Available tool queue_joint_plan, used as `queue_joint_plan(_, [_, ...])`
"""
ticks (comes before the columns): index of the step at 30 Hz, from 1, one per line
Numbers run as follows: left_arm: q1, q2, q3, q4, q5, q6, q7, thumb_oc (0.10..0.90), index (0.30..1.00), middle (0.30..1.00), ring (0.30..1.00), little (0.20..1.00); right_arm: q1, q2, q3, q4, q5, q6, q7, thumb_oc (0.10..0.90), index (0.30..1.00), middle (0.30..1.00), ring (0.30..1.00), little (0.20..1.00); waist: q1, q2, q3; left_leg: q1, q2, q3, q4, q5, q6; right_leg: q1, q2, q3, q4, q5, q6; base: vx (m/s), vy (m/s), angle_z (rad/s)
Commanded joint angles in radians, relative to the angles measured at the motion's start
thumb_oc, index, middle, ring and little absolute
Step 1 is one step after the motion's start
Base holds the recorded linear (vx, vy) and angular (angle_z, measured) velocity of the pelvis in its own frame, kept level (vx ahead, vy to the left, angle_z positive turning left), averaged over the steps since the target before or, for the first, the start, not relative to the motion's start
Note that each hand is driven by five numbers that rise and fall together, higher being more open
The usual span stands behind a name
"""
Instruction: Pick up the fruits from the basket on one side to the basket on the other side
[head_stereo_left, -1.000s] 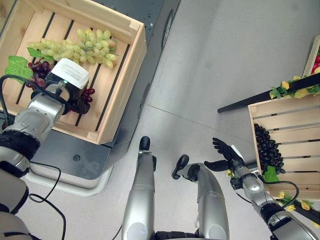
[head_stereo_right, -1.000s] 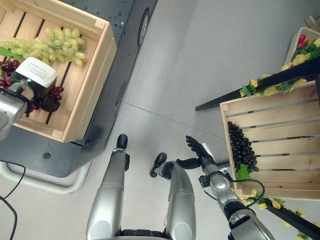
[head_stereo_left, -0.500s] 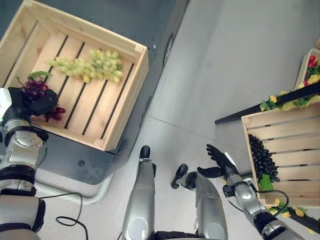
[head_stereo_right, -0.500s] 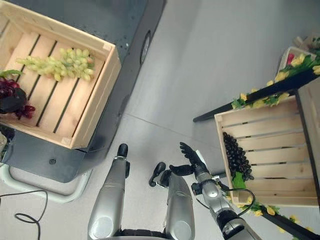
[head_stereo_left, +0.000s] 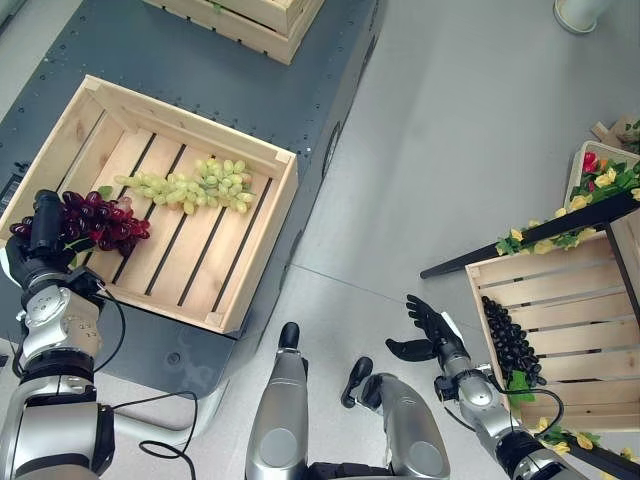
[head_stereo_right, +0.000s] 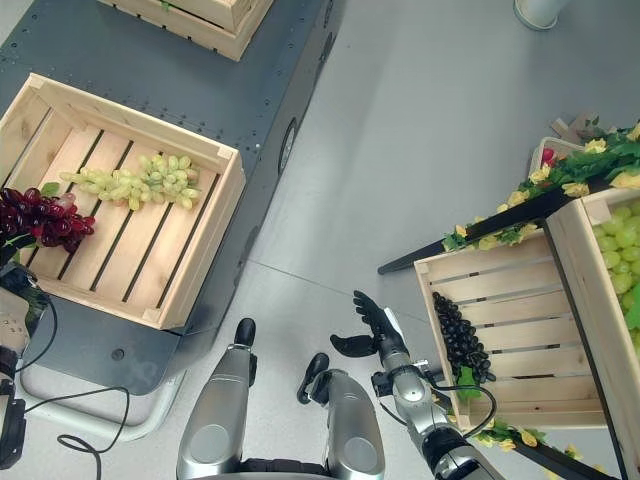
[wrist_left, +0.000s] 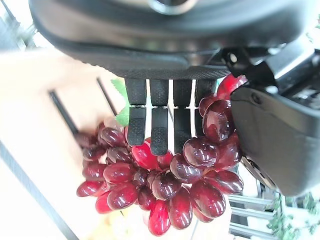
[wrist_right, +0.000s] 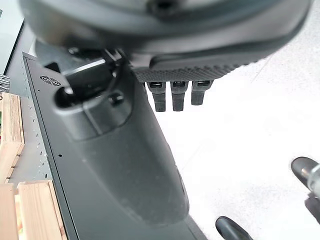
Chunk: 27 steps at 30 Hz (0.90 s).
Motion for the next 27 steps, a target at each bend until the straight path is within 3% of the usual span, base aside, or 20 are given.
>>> queue_joint_plan(1, [-0.004, 0.002, 0.106, -0.038, -0.114, -0.133, -0.039, 0.400, 0.300, 0.300, 0.300, 0.300, 0.037, -0.022, -0.035, -0.064, -0.030, -0.025, -0.065, 0.800, 0.900, 0.900, 0.900, 0.900, -0.010, 0.043, -0.066, 0.108, -0.084, 0.036, -0.081, -0.076, 0.081, 0.019, 0.002, 0.015, -0.072, 0.098, -0.008, 0.02, 0.006, -0.04])
queue_joint_plan(7, [0.008, -0.009, 0.127, -0.044, -0.193, -0.116, -0.085, 0.400, 0.300, 0.300, 0.300, 0.300, 0.064, -0.012, -0.041, -0.049, -0.046, -0.023, -0.056, 0.800, 0.900, 0.900, 0.900, 0.900, -0.027, 0.066, -0.115, 0.174, -0.092, 0.049, -0.119, -0.081, 0.087, 0.078, 0.005, 0.032, -0.132, 0.120, 0.010, 0.04, 0.004, -0.07])
queue_joint_plan(16, [0.030, -0.018, 0.126, -0.099, -0.239, -0.039, -0.143, 0.400, 0.300, 0.300, 0.300, 0.300, 0.101, -0.003, -0.054, -0.033, -0.066, 0.024, -0.087, 0.800, 0.900, 0.900, 0.900, 0.900, -0.044, 0.141, -0.225, 0.292, -0.119, 0.046, -0.212, -0.074, 0.090, 0.186, 0.010, 0.052, -0.225, 0.129, 0.025, 0.07, 0.012, -0.10])
queue_joint_plan(22, [0.059, -0.042, 0.104, -0.206, -0.172, -0.033, -0.166, 0.400, 0.300, 0.300, 0.300, 0.300, 0.112, 0.008, -0.043, -0.079, -0.057, 0.030, -0.043, 0.800, 0.900, 0.900, 0.900, 0.900, -0.041, 0.155, -0.297, 0.345, -0.125, 0.030, -0.262, -0.062, 0.086, 0.241, 0.020, 0.058, -0.283, 0.136, 0.021, 0.06, -0.050, 0.02])
queue_joint_plan(27, [0.049, -0.053, 0.072, -0.266, -0.164, -0.008, -0.184, 0.400, 0.300, 0.300, 0.300, 0.300, 0.102, -0.005, -0.008, -0.120, -0.144, 0.008, -0.085, 0.800, 0.900, 0.900, 0.900, 0.900, -0.038, 0.163, -0.345, 0.383, -0.125, 0.011, -0.314, -0.042, 0.078, 0.281, 0.030, 0.063, -0.345, 0.152, 0.019, 0.03, -0.091, -0.04])
